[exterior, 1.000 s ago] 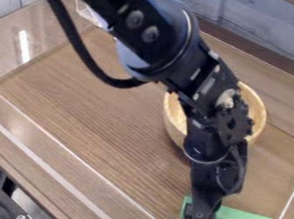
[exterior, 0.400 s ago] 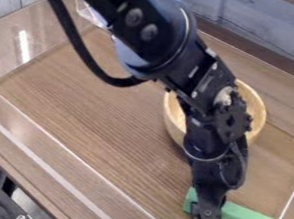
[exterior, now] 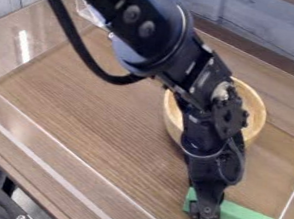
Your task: Put green stick into wooden bowl
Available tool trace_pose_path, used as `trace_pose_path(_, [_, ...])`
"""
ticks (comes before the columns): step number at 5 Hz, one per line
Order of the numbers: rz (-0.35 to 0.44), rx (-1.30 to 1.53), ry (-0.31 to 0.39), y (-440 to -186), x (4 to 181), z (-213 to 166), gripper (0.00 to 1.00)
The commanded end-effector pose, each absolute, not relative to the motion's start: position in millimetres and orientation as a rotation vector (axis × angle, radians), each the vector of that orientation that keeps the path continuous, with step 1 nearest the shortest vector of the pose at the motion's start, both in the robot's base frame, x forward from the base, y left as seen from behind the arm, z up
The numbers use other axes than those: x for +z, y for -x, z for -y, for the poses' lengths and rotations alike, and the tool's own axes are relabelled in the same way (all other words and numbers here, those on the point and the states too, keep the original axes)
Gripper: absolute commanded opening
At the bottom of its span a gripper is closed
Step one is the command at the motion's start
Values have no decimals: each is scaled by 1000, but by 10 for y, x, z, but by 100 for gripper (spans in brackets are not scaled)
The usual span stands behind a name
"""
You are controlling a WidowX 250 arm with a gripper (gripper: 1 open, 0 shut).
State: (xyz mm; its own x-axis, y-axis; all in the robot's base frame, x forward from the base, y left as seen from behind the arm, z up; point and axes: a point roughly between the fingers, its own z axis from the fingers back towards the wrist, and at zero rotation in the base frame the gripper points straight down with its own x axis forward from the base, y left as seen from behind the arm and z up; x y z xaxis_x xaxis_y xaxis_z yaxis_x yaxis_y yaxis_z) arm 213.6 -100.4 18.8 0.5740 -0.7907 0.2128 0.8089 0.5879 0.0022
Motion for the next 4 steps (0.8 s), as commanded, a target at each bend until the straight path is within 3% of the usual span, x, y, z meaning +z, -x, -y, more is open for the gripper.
trace_pose_path(1, [251, -919, 103, -2305, 284, 1081, 100])
trace_pose_path(4, [251, -813, 117, -2298, 283, 1033, 100])
